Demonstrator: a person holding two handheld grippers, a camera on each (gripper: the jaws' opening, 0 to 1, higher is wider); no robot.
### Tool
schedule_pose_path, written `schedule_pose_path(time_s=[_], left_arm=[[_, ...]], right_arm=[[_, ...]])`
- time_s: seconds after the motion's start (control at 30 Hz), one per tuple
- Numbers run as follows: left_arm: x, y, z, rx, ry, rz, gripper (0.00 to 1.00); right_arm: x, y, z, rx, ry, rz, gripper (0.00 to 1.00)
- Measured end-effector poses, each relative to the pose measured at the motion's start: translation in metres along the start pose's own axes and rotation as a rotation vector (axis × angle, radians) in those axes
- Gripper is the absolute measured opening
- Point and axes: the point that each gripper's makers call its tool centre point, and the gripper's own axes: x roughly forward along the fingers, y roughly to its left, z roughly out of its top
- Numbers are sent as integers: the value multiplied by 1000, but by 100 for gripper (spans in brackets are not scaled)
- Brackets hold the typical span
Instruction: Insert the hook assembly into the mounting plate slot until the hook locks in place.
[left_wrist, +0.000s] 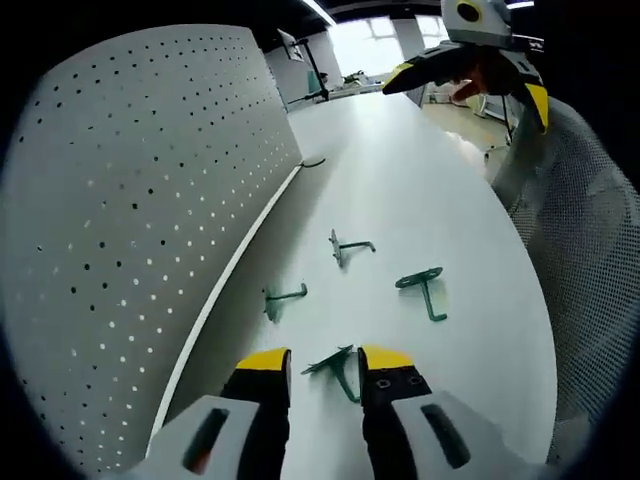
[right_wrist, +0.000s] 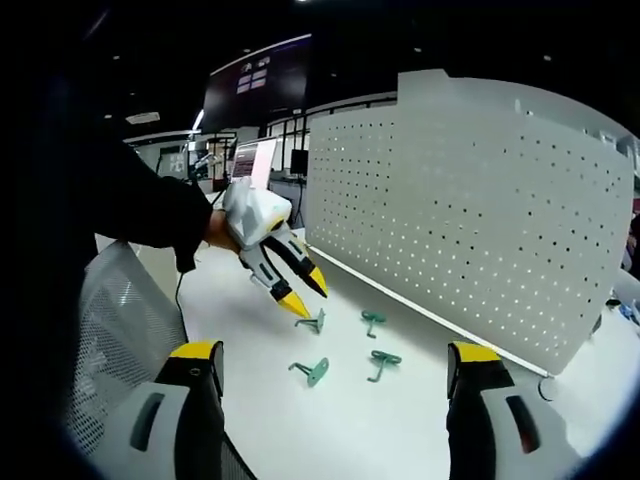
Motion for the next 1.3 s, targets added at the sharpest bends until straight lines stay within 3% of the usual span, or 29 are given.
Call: schedule_pose_path(time_s=[0.53, 0.87, 1.3], left_arm=[[18, -8, -10, 56, 54, -49, 13], [19, -6, -12, 46, 64, -38, 3], [27, -9, -6, 39, 82, -41, 5]], right_arm=[[-1, 2, 1, 10, -6, 1, 89], [-3, 0, 1, 19, -11, -6, 89], [-5, -3, -1, 29, -14, -13, 89]])
